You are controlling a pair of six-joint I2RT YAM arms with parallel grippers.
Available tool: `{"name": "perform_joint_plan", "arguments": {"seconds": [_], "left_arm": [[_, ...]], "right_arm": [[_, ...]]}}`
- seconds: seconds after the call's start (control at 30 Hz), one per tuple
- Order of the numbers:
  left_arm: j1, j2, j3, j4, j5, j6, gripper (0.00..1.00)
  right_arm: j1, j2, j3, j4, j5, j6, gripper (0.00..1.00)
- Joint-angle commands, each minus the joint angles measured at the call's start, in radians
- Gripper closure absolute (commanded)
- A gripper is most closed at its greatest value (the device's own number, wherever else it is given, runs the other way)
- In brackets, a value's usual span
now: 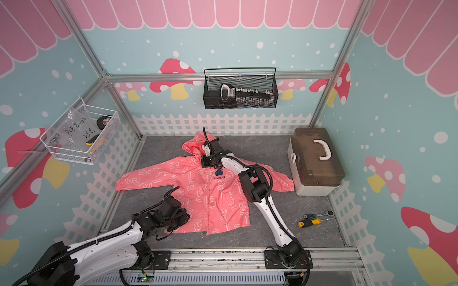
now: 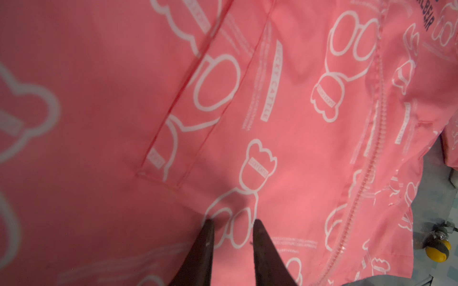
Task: Unzip the jacket
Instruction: Smooth out the jacket at the center of the board, then reset both arms
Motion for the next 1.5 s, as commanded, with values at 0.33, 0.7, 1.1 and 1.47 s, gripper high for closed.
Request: {"name": "perform_joint_plan", "arguments": {"seconds": [0.33,0.7,1.1,1.47], "left_arm": [[-0.036,-0.07,0.049,-0.158,-0.105,0.034,0.62],[0.03,-0.026,0.396,-0.065,-0.436,0.599,0.14],[0.276,-0.262,0.169,0.712,-0.462,1.008,0.01],[0.502,-0.174,-0.055,0.951,-0.546,0.898,0.01]], "right_arm": [[-0.047,-0.007,-0.032,-0.077,0.007,-0.037,0.93],[-0.048,-0.564,-0.413,-0.052,0.181,-0.277,0.85],[-0.056,-1.504,-1.472,0.531,0.727,-0.67,0.39],[-0.337,-1.621,-2.113,1.118,0.918,-0.548,0.01]]}}
